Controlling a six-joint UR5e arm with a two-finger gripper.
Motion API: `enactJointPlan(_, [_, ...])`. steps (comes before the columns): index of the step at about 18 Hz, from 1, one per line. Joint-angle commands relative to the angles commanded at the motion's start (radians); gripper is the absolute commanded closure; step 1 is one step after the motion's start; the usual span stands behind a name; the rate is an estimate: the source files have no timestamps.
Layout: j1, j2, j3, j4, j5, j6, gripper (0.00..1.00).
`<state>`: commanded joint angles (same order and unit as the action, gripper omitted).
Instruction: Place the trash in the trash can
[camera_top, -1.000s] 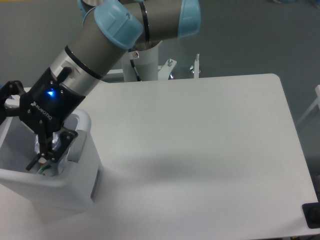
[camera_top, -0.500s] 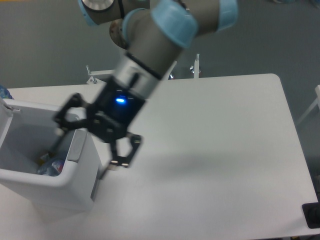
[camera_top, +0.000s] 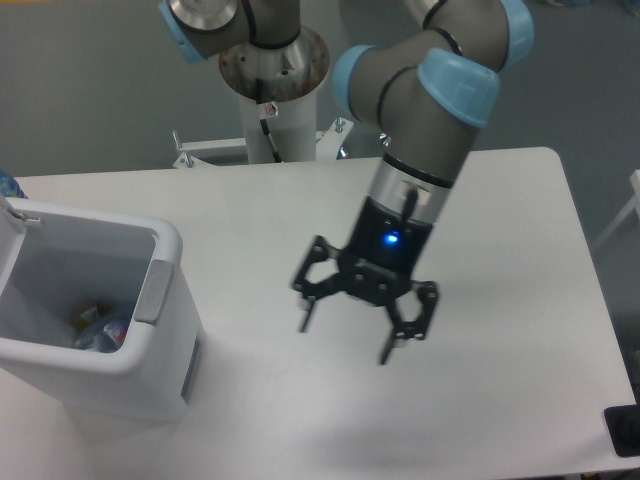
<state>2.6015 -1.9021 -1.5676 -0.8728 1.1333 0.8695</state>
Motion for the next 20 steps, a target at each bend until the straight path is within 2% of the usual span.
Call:
enactJointPlan(4, [0.032,-0.002,-0.038,0.0,0.164,0.123,0.0])
enactJointPlan(9, [0.057,-0.005,-0.074,-0.003,0.287,0.319,0.0])
enactJointPlan(20, [0.057,-0.012,-0.104,-0.003,0.346,0.402,0.0])
